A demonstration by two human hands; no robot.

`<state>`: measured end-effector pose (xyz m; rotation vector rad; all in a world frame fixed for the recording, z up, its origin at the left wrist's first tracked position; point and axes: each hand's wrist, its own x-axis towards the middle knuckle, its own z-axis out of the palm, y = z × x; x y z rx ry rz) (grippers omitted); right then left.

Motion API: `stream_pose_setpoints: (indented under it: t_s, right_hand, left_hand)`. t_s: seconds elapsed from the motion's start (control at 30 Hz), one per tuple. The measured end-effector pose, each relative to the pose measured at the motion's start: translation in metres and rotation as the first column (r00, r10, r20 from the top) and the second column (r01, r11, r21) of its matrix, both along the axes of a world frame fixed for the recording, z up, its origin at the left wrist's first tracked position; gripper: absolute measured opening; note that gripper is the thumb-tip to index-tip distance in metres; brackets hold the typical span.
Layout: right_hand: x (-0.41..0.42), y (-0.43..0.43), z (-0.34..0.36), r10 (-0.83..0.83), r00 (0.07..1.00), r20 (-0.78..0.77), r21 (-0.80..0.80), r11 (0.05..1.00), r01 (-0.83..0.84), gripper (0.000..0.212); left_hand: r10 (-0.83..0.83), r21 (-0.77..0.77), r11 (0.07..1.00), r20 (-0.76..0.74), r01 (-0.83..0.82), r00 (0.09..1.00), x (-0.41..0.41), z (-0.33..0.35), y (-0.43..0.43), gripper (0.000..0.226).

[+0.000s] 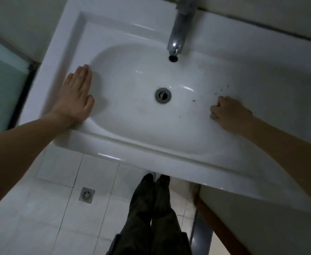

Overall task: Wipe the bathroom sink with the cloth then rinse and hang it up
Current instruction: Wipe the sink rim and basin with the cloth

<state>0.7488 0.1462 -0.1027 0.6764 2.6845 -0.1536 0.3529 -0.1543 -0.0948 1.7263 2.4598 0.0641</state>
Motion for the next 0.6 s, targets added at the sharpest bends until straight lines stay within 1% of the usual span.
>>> stream_pose_setpoints:
  t_s: [0.03,0.07,0.13,0.17,0.2,0.23,0.27,0.3,0.33,0.37,0.4,0.43,0.5,0.53,0.57,0.6]
  right_hand:
    - [-0.005,0.002,-0.007,0.000,1.000,-0.011,0.095,0.995,0.001,0.015]
    - [-0.010,-0.004,-0.014,-0.016,1.000,-0.004,0.141,0.990,0.016,0.015]
    - [-0.019,-0.040,-0.034,0.005,1.000,-0.028,0.107,0.994,-0.002,0.027]
    - [-0.028,-0.066,-0.041,0.001,0.993,-0.117,0.036,0.999,0.003,0.024]
    - [-0.044,-0.095,-0.039,-0.126,0.972,-0.196,-0.151,0.984,0.097,0.016]
    - [-0.064,-0.120,-0.036,-0.277,0.938,-0.207,-0.352,0.916,0.193,0.011]
    - [-0.088,-0.138,-0.031,-0.395,0.900,-0.183,-0.549,0.801,0.240,0.012]
    - [-0.109,-0.152,-0.029,-0.443,0.883,-0.154,-0.679,0.697,0.231,0.012]
    - [-0.125,-0.161,-0.029,-0.473,0.869,-0.145,-0.759,0.617,0.210,0.011]
    - [-0.135,-0.165,-0.028,-0.479,0.868,-0.134,-0.801,0.568,0.190,0.011]
    - [-0.137,-0.165,-0.026,-0.462,0.877,-0.130,-0.816,0.553,0.170,0.012]
    - [-0.130,-0.162,-0.023,-0.414,0.898,-0.151,-0.808,0.574,0.129,0.013]
    - [-0.094,-0.143,-0.016,-0.273,0.945,-0.180,-0.728,0.683,0.059,0.013]
    - [-0.069,-0.126,-0.013,-0.173,0.972,-0.161,-0.656,0.755,0.026,0.014]
    - [-0.044,-0.106,-0.008,-0.106,0.986,-0.129,-0.572,0.820,0.014,0.016]
    - [-0.020,-0.083,-0.001,-0.079,0.993,-0.089,-0.477,0.878,0.027,0.018]
  left_hand:
    - [-0.003,0.000,1.000,0.003,0.003,1.000,0.000,-0.001,0.001,0.073]
    - [-0.002,0.004,1.000,0.000,0.002,1.000,-0.001,-0.003,0.002,0.072]
    - [-0.012,0.014,1.000,-0.011,0.012,1.000,-0.002,-0.004,0.002,0.072]
    - [-0.017,0.014,1.000,-0.011,0.017,1.000,-0.002,-0.005,0.001,0.072]
    - [-0.018,0.011,1.000,-0.011,0.018,1.000,-0.003,-0.007,0.000,0.072]
    - [-0.015,0.014,1.000,-0.012,0.015,1.000,-0.004,-0.009,0.000,0.072]
    - [-0.011,0.024,1.000,-0.013,0.012,1.000,-0.005,-0.010,0.000,0.072]
    - [-0.016,0.037,0.999,-0.014,0.016,1.000,-0.007,-0.012,0.001,0.072]
    - [-0.023,0.045,0.999,-0.016,0.024,1.000,-0.008,-0.013,0.002,0.072]
    - [-0.028,0.051,0.998,-0.016,0.029,0.999,-0.008,-0.013,0.002,0.072]
    - [-0.030,0.057,0.998,-0.013,0.031,0.999,-0.009,-0.014,0.002,0.072]
    - [-0.031,0.066,0.997,-0.008,0.031,1.000,-0.008,-0.014,0.001,0.072]
    - [-0.033,0.085,0.996,0.000,0.033,0.999,-0.007,-0.013,0.002,0.073]
    - [-0.041,0.091,0.995,0.001,0.041,0.999,-0.007,-0.012,0.002,0.072]
    - [-0.049,0.090,0.995,0.005,0.048,0.999,-0.007,-0.012,0.003,0.072]
    - [-0.050,0.085,0.995,0.010,0.049,0.999,-0.007,-0.012,0.003,0.072]
